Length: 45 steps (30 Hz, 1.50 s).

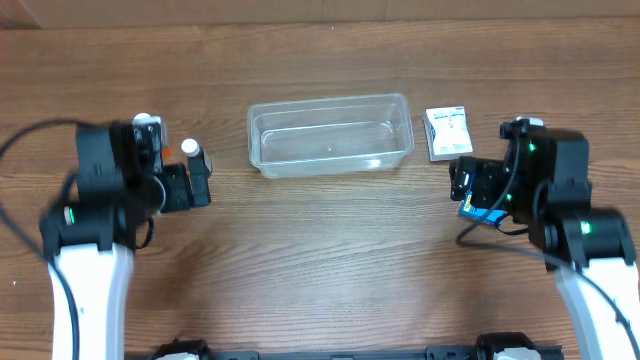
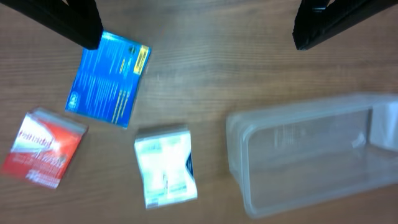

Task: Pack container
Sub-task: 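Move left gripper to the dark bottle and grasp it by the cap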

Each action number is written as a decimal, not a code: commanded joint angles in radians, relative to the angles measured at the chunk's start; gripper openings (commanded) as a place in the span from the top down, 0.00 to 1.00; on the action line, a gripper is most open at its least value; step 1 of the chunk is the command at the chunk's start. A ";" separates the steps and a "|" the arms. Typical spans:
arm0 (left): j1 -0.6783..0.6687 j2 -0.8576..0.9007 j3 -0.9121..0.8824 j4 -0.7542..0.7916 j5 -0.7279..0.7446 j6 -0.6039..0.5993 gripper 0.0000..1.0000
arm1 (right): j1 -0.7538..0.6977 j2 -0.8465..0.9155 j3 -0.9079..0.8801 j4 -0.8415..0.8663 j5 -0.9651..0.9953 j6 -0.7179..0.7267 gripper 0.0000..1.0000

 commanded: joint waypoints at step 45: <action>-0.116 0.822 0.433 -0.019 -0.166 -0.065 0.44 | -0.127 0.103 0.061 -0.039 0.002 0.068 0.00</action>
